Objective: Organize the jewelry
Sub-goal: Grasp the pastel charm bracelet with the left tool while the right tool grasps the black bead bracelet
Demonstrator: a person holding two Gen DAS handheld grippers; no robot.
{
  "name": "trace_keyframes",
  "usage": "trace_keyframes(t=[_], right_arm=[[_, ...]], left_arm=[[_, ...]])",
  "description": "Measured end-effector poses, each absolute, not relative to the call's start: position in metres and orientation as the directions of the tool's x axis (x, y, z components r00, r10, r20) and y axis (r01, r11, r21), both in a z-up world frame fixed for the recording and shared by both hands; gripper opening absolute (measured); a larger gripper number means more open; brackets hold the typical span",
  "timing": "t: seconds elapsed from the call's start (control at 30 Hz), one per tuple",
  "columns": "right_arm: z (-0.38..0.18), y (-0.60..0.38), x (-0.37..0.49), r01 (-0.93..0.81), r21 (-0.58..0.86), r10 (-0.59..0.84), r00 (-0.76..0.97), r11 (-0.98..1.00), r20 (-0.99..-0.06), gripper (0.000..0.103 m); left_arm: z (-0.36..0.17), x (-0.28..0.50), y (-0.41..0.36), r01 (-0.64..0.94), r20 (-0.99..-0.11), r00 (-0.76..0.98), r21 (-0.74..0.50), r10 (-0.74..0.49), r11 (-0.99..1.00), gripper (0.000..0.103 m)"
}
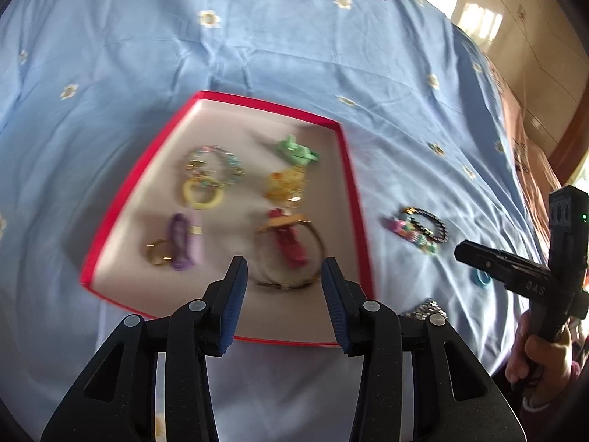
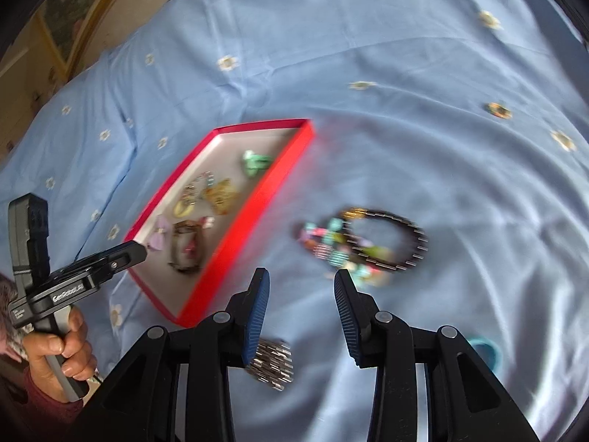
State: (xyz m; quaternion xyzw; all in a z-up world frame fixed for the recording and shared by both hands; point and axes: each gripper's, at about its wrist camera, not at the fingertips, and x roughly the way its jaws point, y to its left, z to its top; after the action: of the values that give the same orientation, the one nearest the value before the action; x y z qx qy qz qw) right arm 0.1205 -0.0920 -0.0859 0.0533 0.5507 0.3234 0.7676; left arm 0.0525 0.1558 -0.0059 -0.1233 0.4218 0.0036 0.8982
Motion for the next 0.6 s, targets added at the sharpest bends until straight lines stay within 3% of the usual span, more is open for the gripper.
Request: trace_keyframes(t=[0.6], right_arm=[[-0.095, -0.138, 0.147, -0.403, 0.383, 0.498, 0.234, 0.831, -0.835, 0.038]], left_arm=[[-0.004, 0.091, 0.079, 0.062, -0.78, 0.606, -0.147, -0.154, 0.987, 0.041]])
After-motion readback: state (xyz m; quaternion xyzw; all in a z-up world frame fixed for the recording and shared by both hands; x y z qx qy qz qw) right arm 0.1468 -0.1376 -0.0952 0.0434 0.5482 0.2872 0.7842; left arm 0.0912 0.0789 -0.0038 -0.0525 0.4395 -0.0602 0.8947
